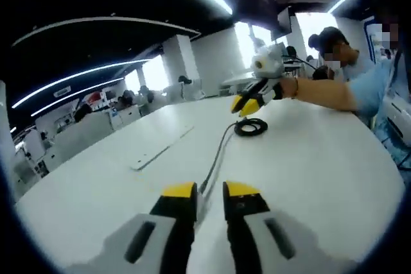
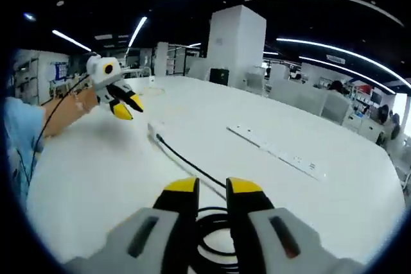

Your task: Plug the desk Type‑C cable into the charger adapter.

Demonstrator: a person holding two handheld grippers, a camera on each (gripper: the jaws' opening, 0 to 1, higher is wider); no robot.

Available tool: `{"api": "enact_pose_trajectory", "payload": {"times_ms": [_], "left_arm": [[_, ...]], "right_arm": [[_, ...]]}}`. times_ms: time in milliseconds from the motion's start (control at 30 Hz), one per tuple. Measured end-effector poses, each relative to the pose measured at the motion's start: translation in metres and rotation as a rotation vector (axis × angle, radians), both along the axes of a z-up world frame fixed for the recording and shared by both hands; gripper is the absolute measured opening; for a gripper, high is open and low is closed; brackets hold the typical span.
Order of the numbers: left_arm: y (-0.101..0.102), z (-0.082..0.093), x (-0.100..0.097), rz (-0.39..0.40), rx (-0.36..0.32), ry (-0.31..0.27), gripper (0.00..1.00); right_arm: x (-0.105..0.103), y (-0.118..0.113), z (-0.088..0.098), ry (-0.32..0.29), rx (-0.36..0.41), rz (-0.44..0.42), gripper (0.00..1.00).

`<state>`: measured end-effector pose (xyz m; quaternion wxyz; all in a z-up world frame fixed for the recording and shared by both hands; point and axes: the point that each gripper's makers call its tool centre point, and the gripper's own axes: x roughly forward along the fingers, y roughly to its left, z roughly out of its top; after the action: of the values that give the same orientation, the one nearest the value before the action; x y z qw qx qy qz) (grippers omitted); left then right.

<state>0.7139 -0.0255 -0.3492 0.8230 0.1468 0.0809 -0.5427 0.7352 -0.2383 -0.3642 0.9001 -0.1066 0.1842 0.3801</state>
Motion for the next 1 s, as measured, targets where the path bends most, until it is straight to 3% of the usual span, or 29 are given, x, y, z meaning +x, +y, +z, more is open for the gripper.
{"api": "enact_pose_trajectory", "payload": {"times_ms": [67,100,200,400,700,800,1000], "left_arm": [[0.000,-0.007,0.004,0.015,0.014,0.000,0.13],[0.001,-0.010,0.005,0.024,0.032,0.001,0.10],[0.002,-0.018,0.007,0.035,0.058,0.018,0.03],[0.001,-0.031,0.011,0.058,0.099,0.034,0.03],[0.003,-0.039,0.022,0.091,0.149,0.021,0.03],[0.002,-0.044,0.027,0.106,0.167,0.015,0.03],[-0.001,-0.044,0.034,0.129,0.153,0.001,0.03]], "right_arm": [[-0.001,-0.012,-0.013,0.031,-0.042,-0.034,0.15],[0.000,-0.014,-0.015,0.022,-0.043,-0.042,0.13],[-0.001,-0.023,-0.022,0.074,-0.039,-0.079,0.08],[-0.004,-0.032,-0.034,0.125,-0.064,-0.124,0.04],[-0.001,-0.043,-0.047,0.136,-0.117,-0.179,0.04],[0.002,-0.042,-0.047,0.139,-0.100,-0.189,0.04],[0.007,-0.042,-0.047,0.113,-0.107,-0.234,0.04]]}}
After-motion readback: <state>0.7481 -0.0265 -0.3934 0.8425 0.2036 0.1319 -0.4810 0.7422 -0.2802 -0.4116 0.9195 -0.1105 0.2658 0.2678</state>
